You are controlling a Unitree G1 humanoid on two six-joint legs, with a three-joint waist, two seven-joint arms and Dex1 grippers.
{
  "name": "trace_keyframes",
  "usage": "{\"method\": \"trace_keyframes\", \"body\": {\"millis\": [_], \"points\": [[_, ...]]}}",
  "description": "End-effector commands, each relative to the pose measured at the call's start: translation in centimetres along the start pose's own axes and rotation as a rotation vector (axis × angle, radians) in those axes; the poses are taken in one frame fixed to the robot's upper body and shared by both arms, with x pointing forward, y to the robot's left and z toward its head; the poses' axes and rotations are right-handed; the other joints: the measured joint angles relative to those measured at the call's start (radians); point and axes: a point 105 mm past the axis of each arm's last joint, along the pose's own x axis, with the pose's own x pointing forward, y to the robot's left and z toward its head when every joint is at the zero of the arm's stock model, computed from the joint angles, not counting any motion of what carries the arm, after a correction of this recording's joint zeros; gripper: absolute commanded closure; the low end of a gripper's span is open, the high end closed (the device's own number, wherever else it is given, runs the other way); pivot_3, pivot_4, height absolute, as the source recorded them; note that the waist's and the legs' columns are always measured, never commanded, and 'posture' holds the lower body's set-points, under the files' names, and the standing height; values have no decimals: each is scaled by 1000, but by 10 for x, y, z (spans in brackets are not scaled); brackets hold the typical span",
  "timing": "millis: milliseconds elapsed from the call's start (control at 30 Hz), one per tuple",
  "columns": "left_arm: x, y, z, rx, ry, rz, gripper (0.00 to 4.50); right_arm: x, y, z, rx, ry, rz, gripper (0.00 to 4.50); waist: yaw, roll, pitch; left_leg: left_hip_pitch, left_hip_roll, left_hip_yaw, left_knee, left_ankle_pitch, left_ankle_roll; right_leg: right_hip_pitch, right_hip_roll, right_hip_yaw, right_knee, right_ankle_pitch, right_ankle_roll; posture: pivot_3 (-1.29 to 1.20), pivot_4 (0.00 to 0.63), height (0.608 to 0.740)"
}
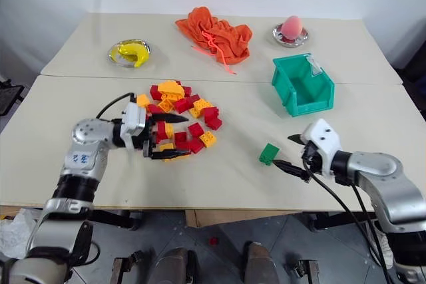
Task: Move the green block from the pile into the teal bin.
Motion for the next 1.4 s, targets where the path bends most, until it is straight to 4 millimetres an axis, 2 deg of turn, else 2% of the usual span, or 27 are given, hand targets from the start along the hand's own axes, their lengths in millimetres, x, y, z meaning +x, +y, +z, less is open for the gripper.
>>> {"method": "trace_keyframes", "body": {"millis": [33,167,267,433,467,633,767,867,1067,1133,1167,1300,1400], "points": [[-4,-7,17,31,-37,21,47,10,-5,0,-4,50,8,0,4,0,0,0,0,0,0,0,0,0,0,0,0,0,0,0,150,740],[-4,-19,16,2,-32,10,47,22,0,1,0,70,54,0,4,0,0,-1,0,0,1,0,0,0,0,0,0,0,0,0,150,740],[-2,-22,16,-2,-31,7,0,25,0,4,-3,71,49,614,-2,0,0,-1,0,0,1,0,0,0,0,0,0,0,0,0,150,740],[-1,-22,20,-5,-57,24,0,21,-1,14,-17,16,27,2309,-2,0,0,0,0,0,1,0,0,0,0,0,0,0,0,0,150,740],[-1,-21,20,-11,-67,37,0,20,-2,19,-28,-17,18,2372,-2,0,0,0,0,0,1,0,0,0,0,0,0,0,0,0,150,740],[-1,3,31,-52,-174,263,0,-8,-41,67,94,-322,-226,2367,-1,0,0,-1,0,0,1,0,0,0,0,0,0,0,0,0,150,740],[-8,23,37,-98,-253,451,0,-32,-85,91,91,-412,-448,2367,-3,0,0,0,0,0,2,0,0,0,0,0,1,0,0,0,150,740],[-8,23,38,-128,-279,473,0,-33,-112,94,80,-401,-568,2367,-5,0,0,0,1,1,0,0,0,0,0,0,0,0,0,0,150,740],[-7,18,39,-142,-272,454,0,-19,-147,86,116,-361,-672,2367,-18,0,0,0,0,2,-1,0,0,-1,0,0,0,0,0,0,150,740],[-8,17,39,-140,-271,453,0,-15,-150,87,122,-372,-665,1610,-23,0,0,0,0,2,-1,0,-1,-1,0,0,0,0,0,0,150,740],[-9,17,40,-140,-270,455,0,-13,-149,87,125,-373,-649,1396,-27,0,0,0,0,2,-2,0,-1,-1,0,0,0,0,0,0,150,740],[-11,16,38,-129,-256,456,0,-13,-153,84,94,-384,-667,36,-33,0,0,0,1,2,-2,0,-1,-1,0,0,0,0,0,0,150,740],[-15,16,35,-111,-220,474,0,-13,-146,85,44,-417,-622,36,-34,0,0,0,1,2,-2,0,-1,-1,0,0,0,0,0,0,150,740]]}}
